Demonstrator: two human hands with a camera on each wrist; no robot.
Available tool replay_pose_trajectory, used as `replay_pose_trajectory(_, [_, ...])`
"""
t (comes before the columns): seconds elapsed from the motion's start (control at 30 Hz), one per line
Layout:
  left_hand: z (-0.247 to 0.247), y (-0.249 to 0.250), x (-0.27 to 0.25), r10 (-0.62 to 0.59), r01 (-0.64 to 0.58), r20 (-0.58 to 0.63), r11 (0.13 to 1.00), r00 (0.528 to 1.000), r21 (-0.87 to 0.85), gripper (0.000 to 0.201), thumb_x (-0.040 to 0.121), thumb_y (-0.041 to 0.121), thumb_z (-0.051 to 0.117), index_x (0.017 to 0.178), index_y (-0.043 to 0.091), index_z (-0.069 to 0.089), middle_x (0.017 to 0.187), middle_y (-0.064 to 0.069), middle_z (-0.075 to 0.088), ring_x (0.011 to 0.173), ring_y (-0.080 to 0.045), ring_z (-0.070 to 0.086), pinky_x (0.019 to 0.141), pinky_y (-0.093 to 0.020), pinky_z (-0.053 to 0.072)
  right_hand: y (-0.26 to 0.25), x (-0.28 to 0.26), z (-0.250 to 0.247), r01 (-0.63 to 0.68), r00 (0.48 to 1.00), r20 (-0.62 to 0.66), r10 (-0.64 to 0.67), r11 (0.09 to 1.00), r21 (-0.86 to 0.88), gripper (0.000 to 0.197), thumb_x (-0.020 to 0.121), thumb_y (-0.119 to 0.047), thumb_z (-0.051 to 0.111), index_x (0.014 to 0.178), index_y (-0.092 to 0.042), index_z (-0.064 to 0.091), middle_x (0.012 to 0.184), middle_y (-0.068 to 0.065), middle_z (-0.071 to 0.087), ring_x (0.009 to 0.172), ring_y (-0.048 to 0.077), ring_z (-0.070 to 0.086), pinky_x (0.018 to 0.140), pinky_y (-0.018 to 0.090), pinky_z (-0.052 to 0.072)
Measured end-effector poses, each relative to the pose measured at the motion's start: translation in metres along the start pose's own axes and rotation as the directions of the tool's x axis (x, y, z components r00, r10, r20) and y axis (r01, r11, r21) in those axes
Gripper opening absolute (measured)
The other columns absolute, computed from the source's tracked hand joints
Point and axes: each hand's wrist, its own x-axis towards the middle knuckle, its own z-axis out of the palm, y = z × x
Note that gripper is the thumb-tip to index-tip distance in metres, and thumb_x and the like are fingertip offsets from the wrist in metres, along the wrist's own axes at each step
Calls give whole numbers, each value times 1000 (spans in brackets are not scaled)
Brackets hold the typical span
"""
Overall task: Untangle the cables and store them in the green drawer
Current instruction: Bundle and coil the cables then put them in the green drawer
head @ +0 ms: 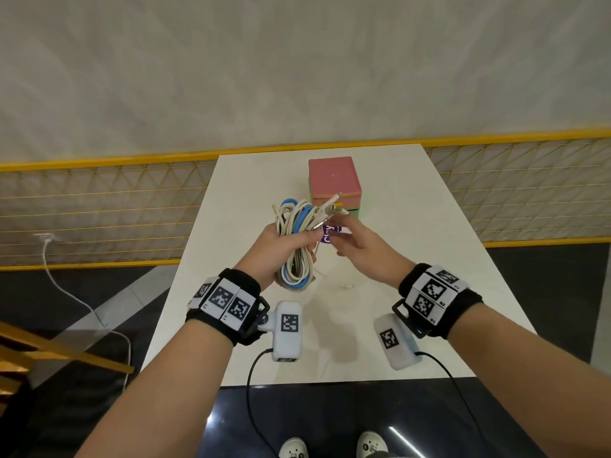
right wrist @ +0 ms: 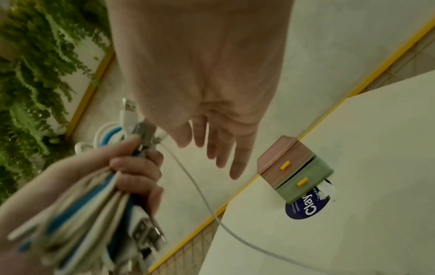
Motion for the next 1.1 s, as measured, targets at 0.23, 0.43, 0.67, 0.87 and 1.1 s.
replay_pose_trajectory(0.23, [-6,4,-3,30,-32,17,997,999,76,16,87,13,70,77,2,64,70,-14,62,66,-24,62,70,-38,54,-10,1,15,-52,998,-16,53,994,94,13,95,-4,50,101,-1,61,80,6,68,71,17,69,68,26,55])
replay_pose_trajectory(0.43, [-1,-5,3,132,-110,-127,980,983,167,22,79,19,80,98,10,72,80,0,72,72,-7,68,68,-19,53,-23,-3,19,-62,965,-221,144,938,342,12,89,-2,61,96,8,62,83,12,65,70,23,71,57,31,60])
replay_pose_trajectory(0.67, [2,-7,4,158,-146,-76,979,984,144,36,73,10,84,106,9,71,90,-1,75,80,-4,71,69,-16,55,-29,-1,19,-143,963,-135,233,868,476,10,89,-14,63,91,-10,72,81,1,68,72,9,61,63,20,50])
replay_pose_trajectory(0.87, [1,-8,11,196,-154,-288,975,937,163,22,75,13,79,94,6,70,78,-5,72,69,-13,66,66,-26,54,-29,-4,18,-180,980,-17,197,923,340,26,91,-4,57,116,-8,62,91,5,53,60,17,55,60,27,55])
replay_pose_trajectory(1.1, [4,0,4,117,-163,-294,977,949,-137,19,83,10,70,66,19,76,73,-7,74,75,-30,70,75,-40,57,-1,-9,27,-183,979,83,187,982,-52,17,92,-4,55,106,0,63,105,14,66,93,29,69,90,37,56])
